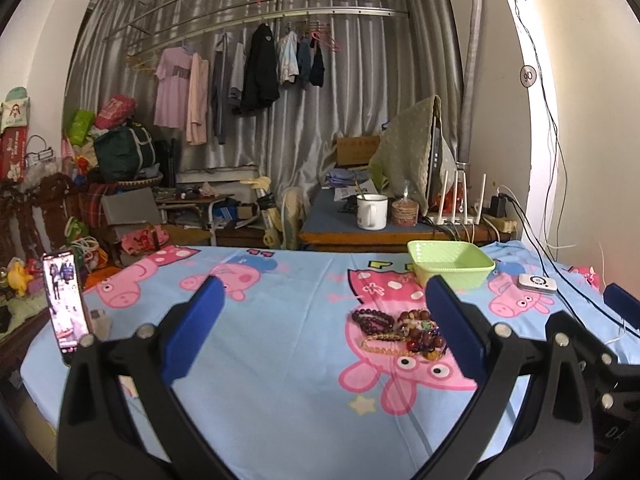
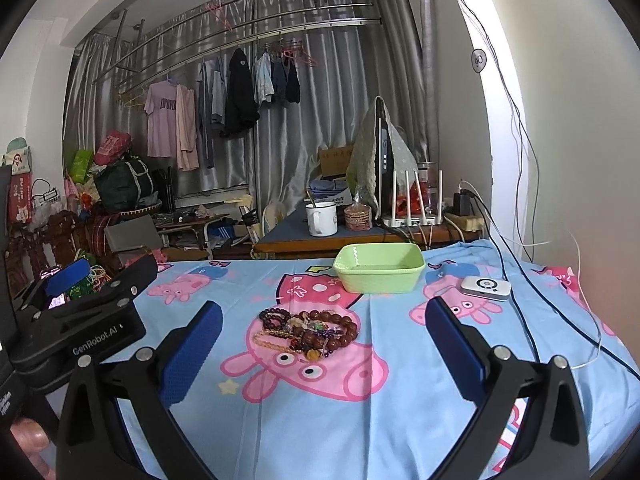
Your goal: Organize jewelry
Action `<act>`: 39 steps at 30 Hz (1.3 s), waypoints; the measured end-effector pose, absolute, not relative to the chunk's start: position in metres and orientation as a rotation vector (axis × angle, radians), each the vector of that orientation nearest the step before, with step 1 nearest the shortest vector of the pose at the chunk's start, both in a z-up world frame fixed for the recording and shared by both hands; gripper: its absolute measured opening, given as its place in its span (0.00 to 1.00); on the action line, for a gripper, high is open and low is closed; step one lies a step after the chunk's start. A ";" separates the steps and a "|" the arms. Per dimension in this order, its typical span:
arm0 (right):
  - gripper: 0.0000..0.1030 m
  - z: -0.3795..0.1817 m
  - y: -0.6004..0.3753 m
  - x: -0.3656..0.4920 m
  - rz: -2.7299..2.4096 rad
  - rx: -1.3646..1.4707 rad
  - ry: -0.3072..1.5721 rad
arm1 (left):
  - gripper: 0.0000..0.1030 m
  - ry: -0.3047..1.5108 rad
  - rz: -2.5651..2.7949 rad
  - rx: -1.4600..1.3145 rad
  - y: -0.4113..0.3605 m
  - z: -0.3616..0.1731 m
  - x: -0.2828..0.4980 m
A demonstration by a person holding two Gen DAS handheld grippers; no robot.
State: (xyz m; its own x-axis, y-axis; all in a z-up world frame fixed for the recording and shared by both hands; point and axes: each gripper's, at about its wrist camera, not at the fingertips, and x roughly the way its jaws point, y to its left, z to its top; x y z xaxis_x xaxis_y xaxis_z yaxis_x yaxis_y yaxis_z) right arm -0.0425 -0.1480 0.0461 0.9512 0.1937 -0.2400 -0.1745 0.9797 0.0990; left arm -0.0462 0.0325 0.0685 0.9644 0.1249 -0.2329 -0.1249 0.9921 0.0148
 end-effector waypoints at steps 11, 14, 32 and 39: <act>0.71 0.050 -0.145 -0.039 0.184 0.085 0.253 | 0.94 0.237 0.127 0.003 0.034 0.071 -0.046; 0.71 0.050 -0.144 -0.039 0.183 0.085 0.253 | 0.94 0.239 0.127 0.002 0.034 0.071 -0.047; 0.71 0.047 -0.139 -0.033 0.193 0.088 0.272 | 0.94 0.269 0.124 0.002 0.035 0.064 -0.039; 0.71 0.042 -0.140 -0.025 0.198 0.089 0.295 | 0.94 0.300 0.121 0.005 0.036 0.055 -0.032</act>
